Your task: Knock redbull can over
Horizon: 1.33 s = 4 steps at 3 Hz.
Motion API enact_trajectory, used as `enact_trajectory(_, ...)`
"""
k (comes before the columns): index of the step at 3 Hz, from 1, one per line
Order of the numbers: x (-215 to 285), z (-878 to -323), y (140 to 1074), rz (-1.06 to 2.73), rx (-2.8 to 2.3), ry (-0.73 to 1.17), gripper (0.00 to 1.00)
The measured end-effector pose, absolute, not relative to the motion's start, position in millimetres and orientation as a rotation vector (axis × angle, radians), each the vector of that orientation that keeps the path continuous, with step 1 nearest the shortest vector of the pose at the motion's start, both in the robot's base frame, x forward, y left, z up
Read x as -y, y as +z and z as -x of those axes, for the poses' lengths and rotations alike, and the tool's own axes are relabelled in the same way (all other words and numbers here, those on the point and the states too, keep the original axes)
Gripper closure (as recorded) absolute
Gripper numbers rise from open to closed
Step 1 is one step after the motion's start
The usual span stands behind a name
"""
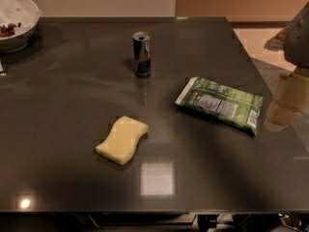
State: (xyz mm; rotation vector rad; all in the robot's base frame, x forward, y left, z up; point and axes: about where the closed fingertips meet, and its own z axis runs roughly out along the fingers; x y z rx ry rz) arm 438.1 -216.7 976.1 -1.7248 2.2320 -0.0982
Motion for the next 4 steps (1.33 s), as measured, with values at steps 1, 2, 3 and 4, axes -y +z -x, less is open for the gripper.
enact_trajectory(1, 214.9, -443.0, 977.1, 1.731, -2.226, -0.114, 0.0)
enact_trajectory(2, 205.5, -472.0, 970.2, 1.722, -2.189, -0.09, 0.0)
enact_trajectory(3, 187.4, -515.3, 955.6, 1.708, -2.133, -0.029, 0.0)
enact_trajectory(4, 169.1, -555.4, 943.1, 1.68, -2.095, 0.023, 0.0)
